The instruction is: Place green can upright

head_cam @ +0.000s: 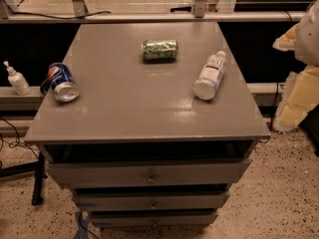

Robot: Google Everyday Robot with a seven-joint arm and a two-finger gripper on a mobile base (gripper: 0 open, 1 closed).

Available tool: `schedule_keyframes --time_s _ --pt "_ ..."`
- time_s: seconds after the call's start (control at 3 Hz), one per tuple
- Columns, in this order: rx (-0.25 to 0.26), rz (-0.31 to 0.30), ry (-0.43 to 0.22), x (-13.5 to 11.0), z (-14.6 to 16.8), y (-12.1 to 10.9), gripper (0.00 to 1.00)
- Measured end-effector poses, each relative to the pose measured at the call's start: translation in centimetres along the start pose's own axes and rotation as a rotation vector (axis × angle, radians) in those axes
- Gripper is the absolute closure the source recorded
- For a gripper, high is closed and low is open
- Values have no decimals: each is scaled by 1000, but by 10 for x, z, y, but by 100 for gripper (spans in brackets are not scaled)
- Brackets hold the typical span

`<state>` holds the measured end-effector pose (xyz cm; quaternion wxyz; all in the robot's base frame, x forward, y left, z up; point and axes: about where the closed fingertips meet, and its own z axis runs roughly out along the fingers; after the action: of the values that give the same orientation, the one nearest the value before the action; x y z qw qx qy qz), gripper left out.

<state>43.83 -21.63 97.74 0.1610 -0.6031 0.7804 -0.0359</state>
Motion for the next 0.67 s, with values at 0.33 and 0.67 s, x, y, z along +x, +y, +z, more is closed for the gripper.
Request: schedule_keyframes --time_s 0.33,0.67 --pt "0 0 0 0 0 0 0" --pt "19 -16 -24 -6 1 -12 0"
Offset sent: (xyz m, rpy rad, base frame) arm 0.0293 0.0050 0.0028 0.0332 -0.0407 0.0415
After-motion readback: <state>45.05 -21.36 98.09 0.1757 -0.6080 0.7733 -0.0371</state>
